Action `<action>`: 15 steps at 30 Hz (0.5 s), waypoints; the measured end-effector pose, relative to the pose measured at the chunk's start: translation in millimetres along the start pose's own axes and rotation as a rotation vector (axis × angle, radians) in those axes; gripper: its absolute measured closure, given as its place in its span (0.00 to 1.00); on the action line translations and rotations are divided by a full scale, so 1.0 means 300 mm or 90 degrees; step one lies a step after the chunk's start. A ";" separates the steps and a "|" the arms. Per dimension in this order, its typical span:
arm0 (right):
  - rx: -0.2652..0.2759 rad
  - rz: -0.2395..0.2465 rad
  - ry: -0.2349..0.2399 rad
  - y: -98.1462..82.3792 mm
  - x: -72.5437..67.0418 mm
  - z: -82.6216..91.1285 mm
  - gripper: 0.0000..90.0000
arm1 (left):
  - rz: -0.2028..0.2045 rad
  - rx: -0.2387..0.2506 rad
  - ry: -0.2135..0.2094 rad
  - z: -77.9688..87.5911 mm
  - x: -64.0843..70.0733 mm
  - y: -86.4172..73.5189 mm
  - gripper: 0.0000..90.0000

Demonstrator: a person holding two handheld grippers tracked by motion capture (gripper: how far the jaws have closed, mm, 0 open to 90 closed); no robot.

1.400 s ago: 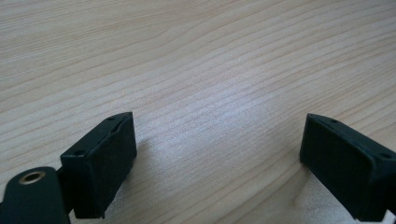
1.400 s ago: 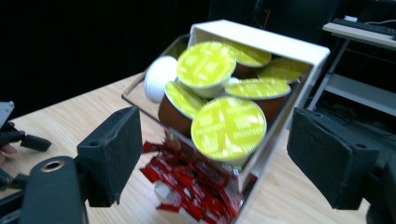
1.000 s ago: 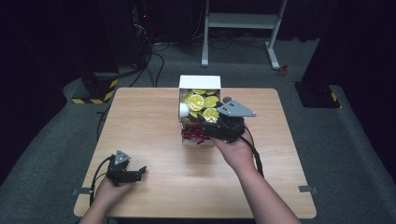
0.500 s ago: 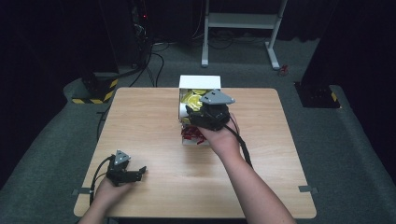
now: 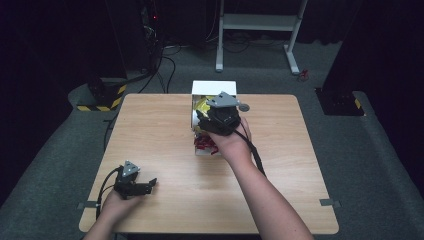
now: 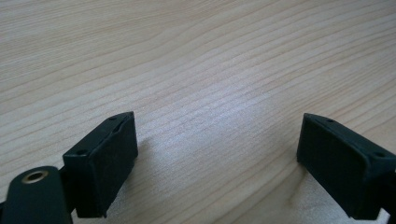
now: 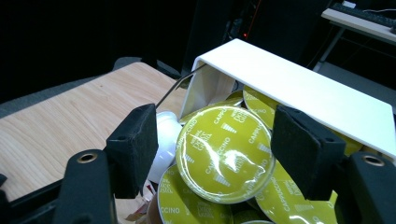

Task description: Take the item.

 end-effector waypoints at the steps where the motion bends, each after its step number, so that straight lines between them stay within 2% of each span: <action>1: -0.003 -0.002 0.002 -0.001 0.000 -0.006 0.37 | 0.000 0.000 0.000 0.000 0.000 0.000 0.14; 9: 0.003 -0.004 -0.015 0.001 0.013 -0.006 0.33 | -0.002 -0.001 -0.002 0.001 0.001 0.000 0.14; 15: -0.021 -0.006 -0.012 -0.008 0.018 -0.022 0.31 | -0.003 0.000 -0.002 0.001 0.001 0.000 0.15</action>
Point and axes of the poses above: each handheld gripper's, and its own axes: z roughly backward along the jaws, y roughly out of its top, x roughly to its right, the point moved 4 cm from there along -z, roughly forward along the jaws, and after that the axes turned 9 degrees about -z, right-handed, at the moved point
